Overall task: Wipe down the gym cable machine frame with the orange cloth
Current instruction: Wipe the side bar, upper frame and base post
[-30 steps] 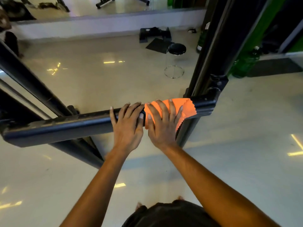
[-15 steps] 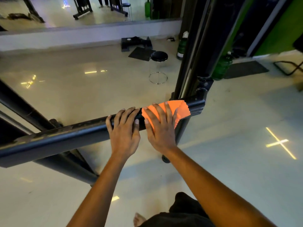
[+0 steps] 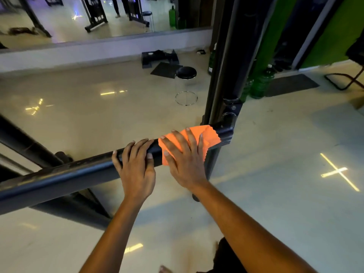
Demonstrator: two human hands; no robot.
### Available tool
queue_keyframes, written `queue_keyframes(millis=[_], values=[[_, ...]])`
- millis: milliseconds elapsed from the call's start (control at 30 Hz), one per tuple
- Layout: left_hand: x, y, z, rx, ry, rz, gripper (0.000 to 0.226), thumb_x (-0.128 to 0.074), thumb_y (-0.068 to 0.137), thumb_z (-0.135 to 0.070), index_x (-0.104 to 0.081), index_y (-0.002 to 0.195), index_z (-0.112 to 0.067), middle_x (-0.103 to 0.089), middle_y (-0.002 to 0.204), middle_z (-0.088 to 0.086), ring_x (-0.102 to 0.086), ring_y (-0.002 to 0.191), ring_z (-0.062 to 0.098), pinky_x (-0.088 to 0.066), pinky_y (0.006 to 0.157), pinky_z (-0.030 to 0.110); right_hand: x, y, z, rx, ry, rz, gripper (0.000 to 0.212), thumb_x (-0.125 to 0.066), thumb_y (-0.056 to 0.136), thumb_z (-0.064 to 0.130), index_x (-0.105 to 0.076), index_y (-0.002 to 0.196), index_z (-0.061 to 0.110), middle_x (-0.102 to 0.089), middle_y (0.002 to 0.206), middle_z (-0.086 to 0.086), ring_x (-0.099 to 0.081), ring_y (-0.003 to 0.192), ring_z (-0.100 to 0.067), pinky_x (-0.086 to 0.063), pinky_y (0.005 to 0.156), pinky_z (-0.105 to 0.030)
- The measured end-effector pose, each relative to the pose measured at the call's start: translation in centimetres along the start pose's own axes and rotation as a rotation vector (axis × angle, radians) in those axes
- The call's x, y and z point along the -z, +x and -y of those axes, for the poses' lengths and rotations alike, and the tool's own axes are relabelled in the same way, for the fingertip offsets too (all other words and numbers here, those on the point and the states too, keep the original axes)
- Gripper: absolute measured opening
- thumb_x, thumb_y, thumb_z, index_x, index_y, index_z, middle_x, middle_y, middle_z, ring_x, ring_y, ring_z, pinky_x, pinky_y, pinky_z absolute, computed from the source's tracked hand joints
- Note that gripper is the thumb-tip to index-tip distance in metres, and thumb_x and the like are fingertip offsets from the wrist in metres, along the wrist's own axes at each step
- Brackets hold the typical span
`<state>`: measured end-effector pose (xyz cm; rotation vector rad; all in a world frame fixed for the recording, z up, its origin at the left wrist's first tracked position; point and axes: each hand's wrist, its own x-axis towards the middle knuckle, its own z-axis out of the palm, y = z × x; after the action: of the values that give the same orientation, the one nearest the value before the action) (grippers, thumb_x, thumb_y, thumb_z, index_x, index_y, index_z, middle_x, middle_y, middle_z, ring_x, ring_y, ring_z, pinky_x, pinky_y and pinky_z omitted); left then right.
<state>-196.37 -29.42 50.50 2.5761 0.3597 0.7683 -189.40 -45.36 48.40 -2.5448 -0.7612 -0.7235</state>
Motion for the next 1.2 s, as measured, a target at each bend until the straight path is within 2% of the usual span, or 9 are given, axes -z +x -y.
queue_keyframes(millis=[100, 200, 333, 533, 633, 767, 967, 1100, 1200], values=[[0.1, -0.2, -0.2, 0.015, -0.004, -0.006, 0.043, -0.048, 0.103, -0.027, -0.062, 0.143, -0.036, -0.059, 0.148, -0.016, -0.044, 0.147, 0.018, -0.010, 0.126, 0.064, 1.4, 0.4, -6.6, 0.097, -0.048, 0.001, 0.050, -0.049, 0.114, 0.046, -0.045, 0.164, 0.040, -0.043, 0.169, 0.001, -0.034, 0.159, -0.031, -0.012, 0.133, -0.054], [-0.3, -0.6, -1.6, 0.061, 0.018, 0.008, 0.044, -0.045, 0.107, -0.037, -0.059, 0.148, -0.034, -0.056, 0.153, -0.012, -0.037, 0.152, 0.022, -0.002, 0.130, 0.061, 3.2, 0.3, -11.5, -0.035, -0.055, -0.011, 0.047, -0.050, 0.113, 0.044, -0.050, 0.160, 0.036, -0.046, 0.166, -0.001, -0.035, 0.158, -0.033, -0.020, 0.130, -0.059], [-2.5, -0.9, -5.3, 0.002, 0.057, 0.017, 0.047, -0.045, 0.108, -0.042, -0.057, 0.152, -0.029, -0.054, 0.157, -0.008, -0.038, 0.151, 0.028, -0.006, 0.132, 0.057, 2.1, -0.1, -7.1, -0.232, 0.053, -0.058, 0.045, -0.050, 0.112, 0.041, -0.054, 0.157, 0.038, -0.042, 0.168, 0.000, -0.022, 0.164, -0.035, -0.006, 0.132, -0.061], [-5.4, -0.2, -9.8, 0.008, 0.021, 0.018, 0.048, -0.046, 0.108, -0.034, -0.055, 0.154, -0.023, -0.055, 0.157, -0.006, -0.036, 0.154, 0.026, -0.003, 0.132, 0.056, 2.6, -0.7, -15.6, 0.241, -0.042, -0.003, 0.059, -0.057, 0.110, 0.043, -0.040, 0.166, 0.043, -0.035, 0.175, 0.000, -0.031, 0.162, -0.032, -0.030, 0.123, -0.058], [-6.2, -0.5, -10.7, 0.035, 0.051, 0.009, 0.050, -0.044, 0.109, -0.038, -0.052, 0.157, -0.023, -0.052, 0.159, -0.005, -0.031, 0.157, 0.028, -0.001, 0.132, 0.057, 3.6, -0.4, -20.9, 0.050, 0.073, -0.009, 0.053, -0.049, 0.113, 0.047, -0.044, 0.165, 0.037, -0.034, 0.174, -0.005, -0.031, 0.161, -0.036, -0.032, 0.123, -0.062], [-7.5, -0.6, -12.1, 0.070, 0.097, -0.011, 0.053, -0.042, 0.110, -0.041, -0.049, 0.159, -0.023, -0.050, 0.161, -0.004, -0.028, 0.159, 0.029, 0.002, 0.131, 0.060, 3.0, -0.6, -16.9, -0.150, 0.342, -0.034, 0.051, -0.041, 0.116, 0.043, -0.048, 0.164, 0.026, -0.021, 0.178, -0.014, -0.007, 0.167, -0.042, -0.022, 0.129, -0.065], [-9.2, -0.3, -14.1, 0.125, 0.070, -0.034, 0.050, -0.044, 0.110, -0.040, -0.052, 0.158, -0.028, -0.049, 0.162, -0.009, -0.025, 0.159, 0.029, 0.003, 0.131, 0.060, 3.2, -0.5, -22.2, 0.138, 0.291, 0.070, 0.054, -0.041, 0.117, 0.043, -0.035, 0.169, 0.034, -0.012, 0.182, -0.005, -0.004, 0.169, -0.035, -0.031, 0.125, -0.067], [-9.3, -0.5, -14.5, 0.164, 0.039, -0.032, 0.049, -0.045, 0.109, -0.039, -0.051, 0.157, -0.030, -0.047, 0.163, -0.010, -0.018, 0.162, 0.025, 0.007, 0.132, 0.057, 4.3, -0.6, -22.7, -0.118, 0.577, 0.125, 0.052, -0.039, 0.117, 0.036, -0.036, 0.169, 0.033, -0.014, 0.182, 0.009, -0.013, 0.169, -0.021, -0.035, 0.129, -0.046], [-9.2, -0.3, -14.6, 0.174, 0.012, -0.030, 0.048, -0.047, 0.109, -0.038, -0.051, 0.157, -0.032, -0.046, 0.162, -0.012, -0.017, 0.163, 0.022, 0.006, 0.132, 0.058, 5.4, -1.6, -22.7, -0.184, 0.675, 0.059, 0.049, -0.051, 0.114, 0.032, -0.047, 0.163, 0.029, -0.040, 0.173, 0.010, -0.047, 0.154, -0.017, -0.047, 0.117, -0.028]])
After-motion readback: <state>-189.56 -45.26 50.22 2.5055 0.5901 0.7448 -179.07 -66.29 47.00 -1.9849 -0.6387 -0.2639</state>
